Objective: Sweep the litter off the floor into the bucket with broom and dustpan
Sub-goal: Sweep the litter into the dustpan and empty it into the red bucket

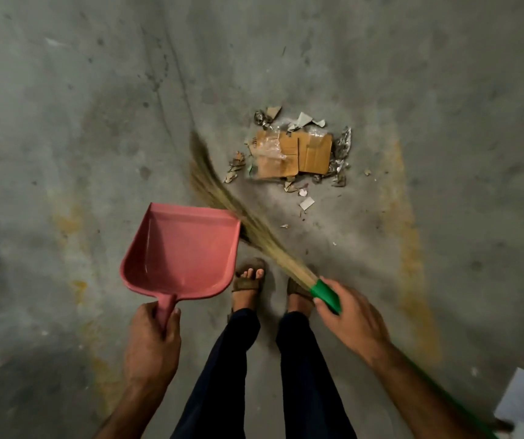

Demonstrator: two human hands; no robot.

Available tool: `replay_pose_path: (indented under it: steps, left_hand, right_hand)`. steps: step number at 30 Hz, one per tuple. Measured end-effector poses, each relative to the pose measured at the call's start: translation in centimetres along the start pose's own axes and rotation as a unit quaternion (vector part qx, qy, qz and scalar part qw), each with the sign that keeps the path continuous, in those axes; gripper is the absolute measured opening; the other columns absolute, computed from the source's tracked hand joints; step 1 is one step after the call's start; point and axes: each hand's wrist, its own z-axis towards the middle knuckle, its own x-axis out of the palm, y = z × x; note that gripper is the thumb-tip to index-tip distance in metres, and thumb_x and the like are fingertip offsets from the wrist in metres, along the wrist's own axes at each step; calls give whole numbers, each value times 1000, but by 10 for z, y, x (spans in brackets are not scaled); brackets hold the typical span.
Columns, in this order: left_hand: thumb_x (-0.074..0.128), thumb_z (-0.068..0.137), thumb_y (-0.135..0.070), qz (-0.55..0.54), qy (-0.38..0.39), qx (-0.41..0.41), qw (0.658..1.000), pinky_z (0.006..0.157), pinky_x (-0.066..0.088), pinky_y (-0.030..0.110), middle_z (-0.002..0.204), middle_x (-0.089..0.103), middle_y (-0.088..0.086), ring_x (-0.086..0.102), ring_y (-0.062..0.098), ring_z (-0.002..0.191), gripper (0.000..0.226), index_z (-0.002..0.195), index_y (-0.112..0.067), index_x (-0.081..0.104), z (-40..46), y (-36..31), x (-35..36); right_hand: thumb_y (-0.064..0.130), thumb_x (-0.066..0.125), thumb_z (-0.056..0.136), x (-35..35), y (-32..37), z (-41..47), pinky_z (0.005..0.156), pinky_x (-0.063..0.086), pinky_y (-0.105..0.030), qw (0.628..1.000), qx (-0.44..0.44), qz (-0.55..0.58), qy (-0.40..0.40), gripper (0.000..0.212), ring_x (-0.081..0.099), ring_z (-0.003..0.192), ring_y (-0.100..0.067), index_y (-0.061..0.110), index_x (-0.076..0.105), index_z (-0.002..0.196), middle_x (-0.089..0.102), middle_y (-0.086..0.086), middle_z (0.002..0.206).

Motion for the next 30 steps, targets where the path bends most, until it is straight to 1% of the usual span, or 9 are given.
replay_pose_path:
  steps: [3,9,11,13,17,20,24,27,30]
  left_hand:
    - [60,92,-30,7,-12,-6,1000,54,46,39,67,60,6,59,24,58,17,84,-18,50,9,8,-4]
    - [59,91,-35,38,1,-1,999,52,49,39,65,62,5,62,23,56,19,81,-24,47,19,23,-4]
    - [59,92,-33,47,10,11,999,50,43,33,65,62,4,60,20,55,18,82,-23,48,18,16,-2]
    - [60,92,-30,49,14,16,999,49,39,31,65,62,5,58,19,56,17,83,-20,49,18,9,4]
    - [57,92,-37,34,38,14,999,54,50,41,68,61,3,60,21,57,19,81,-27,44,19,4,20]
    - [56,92,-39,31,52,32,998,56,50,40,75,60,2,60,20,62,18,84,-28,45,20,-8,28]
    - [56,90,-43,37,44,46,997,54,47,37,78,58,0,58,17,63,19,83,-29,46,24,-22,35]
    - [54,89,-48,22,37,50,998,56,51,41,77,59,0,60,19,64,21,84,-31,44,29,-24,40]
    - [51,85,-55,13,36,42,998,57,54,44,77,60,-1,63,20,64,22,89,-34,45,37,-21,44]
  right_hand:
    - [53,53,92,22,42,54,79,49,-31,999,-3,-3,35,44,62,102,-21,39,47,134,64,3,117]
    - [58,51,78,45,44,111,81,55,-38,981,152,104,54,44,67,96,-32,28,58,109,70,-4,104]
    - [64,47,69,52,15,96,75,61,-43,968,193,153,50,51,71,80,-29,30,58,105,73,0,93]
    - [59,53,77,49,-10,64,64,61,-37,960,212,173,55,41,71,66,-23,29,60,104,72,-2,84]
    - [39,65,91,28,-45,-12,44,49,-22,949,201,235,56,24,66,52,-15,26,66,110,70,-5,78]
    - [37,66,91,9,-60,-53,52,55,-28,949,174,256,65,19,66,58,-13,31,68,109,69,-1,81]
    - [55,58,87,-25,-67,-80,70,58,-39,959,149,235,50,20,68,61,-12,52,58,107,69,7,78]
    - [45,56,92,-53,-61,-60,72,57,-37,972,128,192,34,28,68,60,-10,61,46,113,70,10,84]
    - [48,54,87,-74,-54,2,78,56,-38,989,82,123,-30,44,69,86,-17,53,42,129,68,4,107]
